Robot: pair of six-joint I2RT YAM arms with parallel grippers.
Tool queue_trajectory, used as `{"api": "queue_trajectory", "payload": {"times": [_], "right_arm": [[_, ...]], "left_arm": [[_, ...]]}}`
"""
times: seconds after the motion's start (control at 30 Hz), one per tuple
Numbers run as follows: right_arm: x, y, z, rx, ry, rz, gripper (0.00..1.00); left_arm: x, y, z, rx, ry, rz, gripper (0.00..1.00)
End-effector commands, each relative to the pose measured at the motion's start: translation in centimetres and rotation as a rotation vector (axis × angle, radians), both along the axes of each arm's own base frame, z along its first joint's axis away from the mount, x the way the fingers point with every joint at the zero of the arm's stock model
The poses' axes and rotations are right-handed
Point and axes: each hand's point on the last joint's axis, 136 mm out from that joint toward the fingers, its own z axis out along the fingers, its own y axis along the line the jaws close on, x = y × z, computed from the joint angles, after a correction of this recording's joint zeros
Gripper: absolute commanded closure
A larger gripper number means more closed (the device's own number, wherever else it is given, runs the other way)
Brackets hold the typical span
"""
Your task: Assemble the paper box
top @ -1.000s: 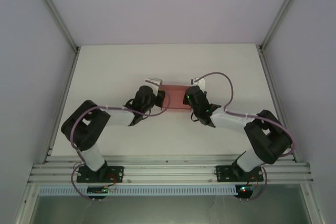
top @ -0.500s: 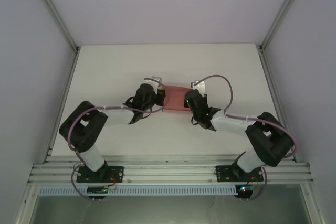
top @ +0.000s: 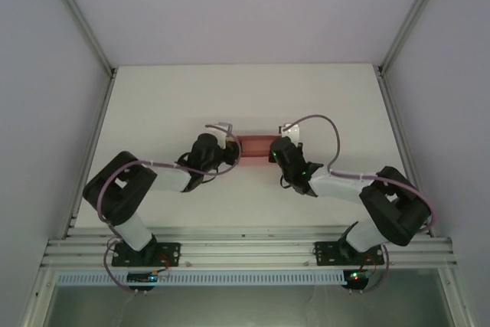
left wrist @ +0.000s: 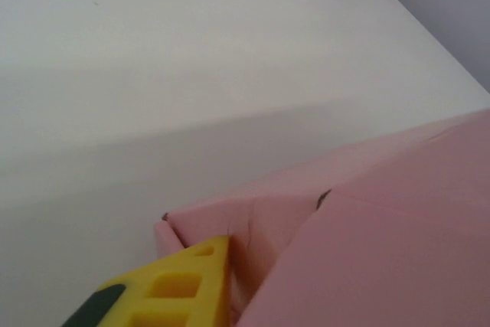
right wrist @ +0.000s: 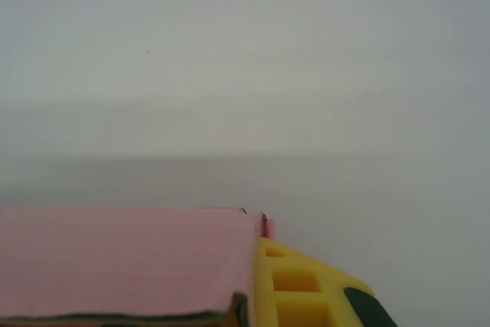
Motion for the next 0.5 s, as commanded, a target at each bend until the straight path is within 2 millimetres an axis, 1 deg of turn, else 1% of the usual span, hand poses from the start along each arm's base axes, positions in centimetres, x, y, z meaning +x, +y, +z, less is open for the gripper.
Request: {"api": "queue_trajectory", "payload": {"times": [0.0, 0.07, 0.1, 0.13, 0.17, 0.2, 0.23, 0.27, 0.33, 0.37, 0.47], "right_arm": [[-1.5, 0.9, -0.8, -0.023, 0.001, 0.089, 1.00], [-1.9, 0.9, -0.9, -0.044, -0.010, 0.110, 1.00], [-2.2, 0.9, -1.0, -0.057, -0.013, 0.116, 1.00], [-2.4, 0.8, -1.1, -0.074, -0.015, 0.119, 1.00], [-2.6, 0.6, -1.3, -0.090, -0.015, 0.115, 1.00], [-2.7, 0.4, -1.3, -0.096, -0.014, 0.106, 1.00], [-2.9, 0.3, -1.5, -0.095, -0.009, 0.107, 1.00], [-3.1, 0.3, -1.5, -0.091, -0.010, 0.108, 1.00], [-3.5, 0.3, -1.6, -0.093, -0.012, 0.112, 1.00], [-3.6, 0.2, -1.7, -0.100, -0.010, 0.113, 1.00], [-4.0, 0.2, -2.0, -0.113, -0.005, 0.123, 1.00]], "left_arm": [[-3.6, -1.1, -0.8, -0.008, 0.082, -0.124, 0.72], [-4.3, -0.5, -0.9, 0.006, 0.100, -0.123, 0.63], [-4.6, -0.2, -1.0, 0.011, 0.108, -0.119, 0.56], [-4.9, 0.2, -1.0, 0.014, 0.118, -0.113, 0.45], [-5.2, 0.5, -0.9, 0.015, 0.131, -0.104, 0.36], [-5.6, 0.8, -0.8, 0.014, 0.140, -0.102, 0.34], [-6.1, 1.2, -0.8, 0.020, 0.149, -0.105, 0.30], [-6.5, 1.5, -0.8, 0.028, 0.156, -0.101, 0.24], [-7.3, 2.4, -0.7, 0.064, 0.170, -0.095, 0.07], [-7.6, 2.9, -0.4, 0.073, 0.176, -0.082, 0.00], [-9.1, 3.7, 1.1, 0.073, 0.170, -0.092, 0.00]]}}
